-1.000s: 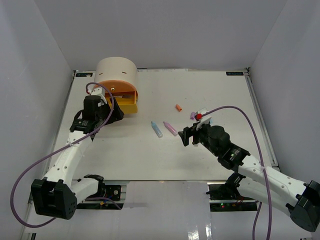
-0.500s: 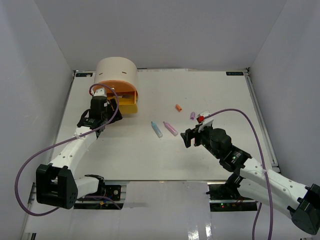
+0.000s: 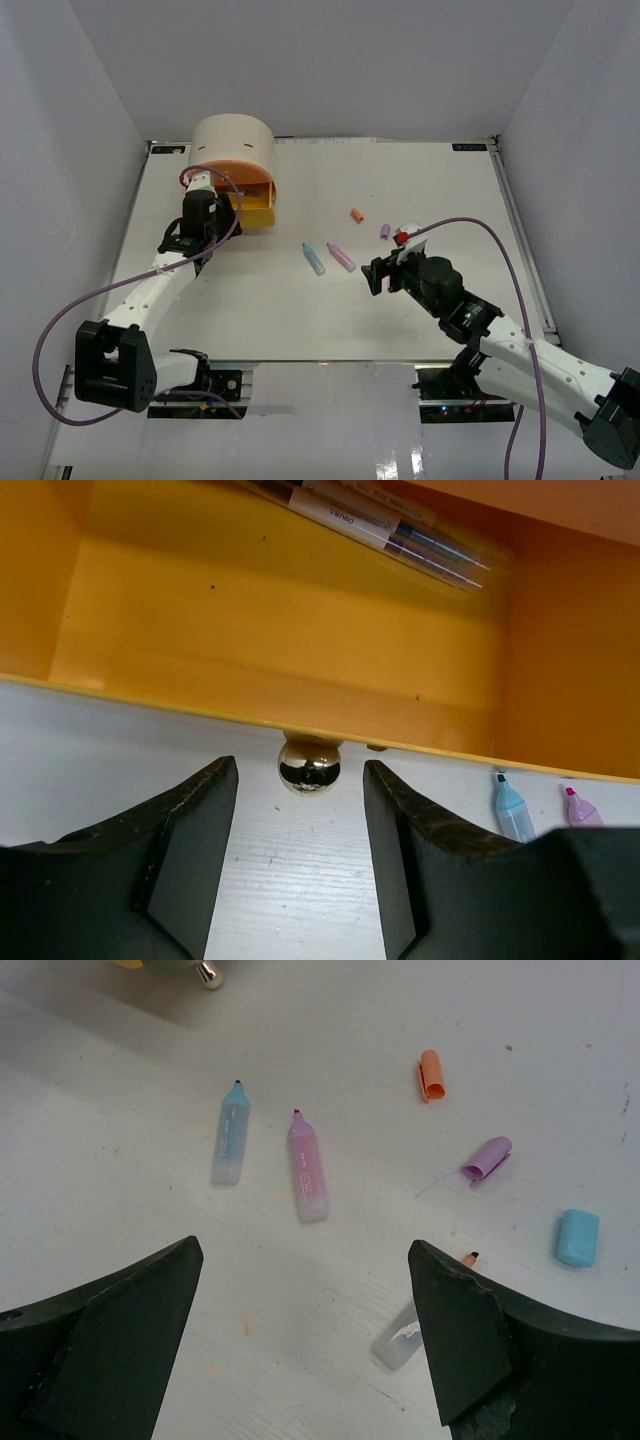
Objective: Sort the stationery into containers
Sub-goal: Close the drawer in the storage box, then open the drawer in the storage box.
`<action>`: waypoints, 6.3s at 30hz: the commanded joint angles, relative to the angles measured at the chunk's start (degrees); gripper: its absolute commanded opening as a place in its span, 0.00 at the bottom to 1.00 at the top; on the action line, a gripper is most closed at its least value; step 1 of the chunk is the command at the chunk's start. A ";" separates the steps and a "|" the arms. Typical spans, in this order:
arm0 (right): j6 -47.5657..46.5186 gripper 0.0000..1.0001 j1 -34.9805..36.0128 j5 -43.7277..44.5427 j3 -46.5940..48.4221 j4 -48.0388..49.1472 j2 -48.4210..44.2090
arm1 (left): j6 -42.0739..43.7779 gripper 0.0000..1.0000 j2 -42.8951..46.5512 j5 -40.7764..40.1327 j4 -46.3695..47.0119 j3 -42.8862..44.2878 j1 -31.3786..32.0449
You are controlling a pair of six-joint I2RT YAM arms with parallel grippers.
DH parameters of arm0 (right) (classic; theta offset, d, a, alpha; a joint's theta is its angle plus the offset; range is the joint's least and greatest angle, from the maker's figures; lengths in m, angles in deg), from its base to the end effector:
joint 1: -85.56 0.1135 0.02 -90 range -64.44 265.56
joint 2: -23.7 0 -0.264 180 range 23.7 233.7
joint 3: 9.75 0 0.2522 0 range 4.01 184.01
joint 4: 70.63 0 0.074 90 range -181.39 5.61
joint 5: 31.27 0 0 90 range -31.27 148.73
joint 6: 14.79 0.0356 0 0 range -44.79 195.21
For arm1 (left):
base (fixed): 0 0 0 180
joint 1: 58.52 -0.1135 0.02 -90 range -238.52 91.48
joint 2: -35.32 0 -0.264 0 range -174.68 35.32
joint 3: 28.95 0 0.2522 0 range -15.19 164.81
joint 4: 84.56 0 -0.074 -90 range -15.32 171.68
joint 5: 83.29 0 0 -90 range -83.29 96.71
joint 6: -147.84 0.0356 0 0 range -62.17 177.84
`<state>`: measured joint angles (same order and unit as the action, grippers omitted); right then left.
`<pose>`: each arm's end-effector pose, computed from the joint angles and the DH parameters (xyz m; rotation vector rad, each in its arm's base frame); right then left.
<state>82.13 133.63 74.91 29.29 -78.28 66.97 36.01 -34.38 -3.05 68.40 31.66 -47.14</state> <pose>0.1311 0.1311 0.2536 -0.4332 1.7380 0.4423 0.2615 -0.0465 0.2569 -0.2943 2.1744 -0.1389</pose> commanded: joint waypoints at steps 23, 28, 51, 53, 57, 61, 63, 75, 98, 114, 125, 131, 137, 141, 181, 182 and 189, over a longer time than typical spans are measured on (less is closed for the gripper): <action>-0.41 0.90 0.09 0.78 -0.49 2.06 1.47 | 1.70 0.25 -0.53 4.04 2.82 1.40 0.05; -0.59 0.90 0.09 1.04 -0.41 2.06 1.73 | 1.26 0.22 0.17 5.62 2.64 1.75 0.14; -0.50 0.90 0.18 -1.51 0.47 3.38 4.98 | 1.52 0.19 -4.49 3.34 3.61 6.32 0.93; -0.50 0.90 0.18 -1.60 0.56 3.47 5.25 | 1.52 0.19 -4.93 3.17 4.84 6.41 0.93; -0.68 0.90 0.09 -1.60 0.39 3.73 5.60 | 1.61 0.19 -6.07 1.85 7.38 6.15 0.93; -0.85 0.90 0.09 -1.77 0.21 4.00 5.86 | 2.31 0.20 -6.95 0.36 11.33 5.71 0.93; -0.85 0.90 0.18 -1.86 0.04 4.00 5.95 | 2.40 0.20 -7.30 0.18 12.57 5.36 0.93; -1.20 0.90 0.09 -2.12 -0.40 4.35 6.30 | 3.89 0.27 -10.46 -1.84 22.15 4.57 0.93; -1.47 0.90 0.09 -3.53 -1.55 4.88 5.87 | 4.68 0.55 -13.54 -3.60 32.61 0.44 0.93; -1.29 0.90 0.18 -3.79 -2.25 4.88 4.72 | 2.58 0.63 -10.66 -1.94 31.30 -1.15 0.93; -1.03 0.90 0.09 -4.85 -2.78 5.14 3.23 | -10.24 0.83 5.70 0.96 18.21 -9.14 0.06; -0.94 0.90 0.18 -6.08 -3.13 5.75 2.00 | -23.16 0.85 5.97 19.65 23.28 -18.54 -11.28; -2.08 0.90 0.18 -11.25 -3.65 7.34 1.56 | -28.09 0.79 1.07 25.66 36.81 -23.91 -15.15; -2.00 0.90 0.09 -14.16 -3.39 7.34 1.38 | -29.42 0.74 -2.90 27.16 46.49 -25.75 -15.42; -4.02 0.90 0.18 -11.79 -4.10 6.90 0.77 | -31.00 0.53 -31.56 28.48 67.86 -14.16 -15.33; -4.10 0.90 0.09 -11.70 -4.10 6.81 0.68 | -31.00 0.53 -31.73 28.57 67.86 -13.89 -15.42; -4.02 0.90 0.09 -11.53 -4.10 6.64 0.68 | -30.56 0.53 -32.88 29.01 68.03 -12.75 -15.24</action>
<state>79.05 133.63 62.67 25.40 -73.53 68.26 5.15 -67.58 25.19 134.47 17.00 -62.42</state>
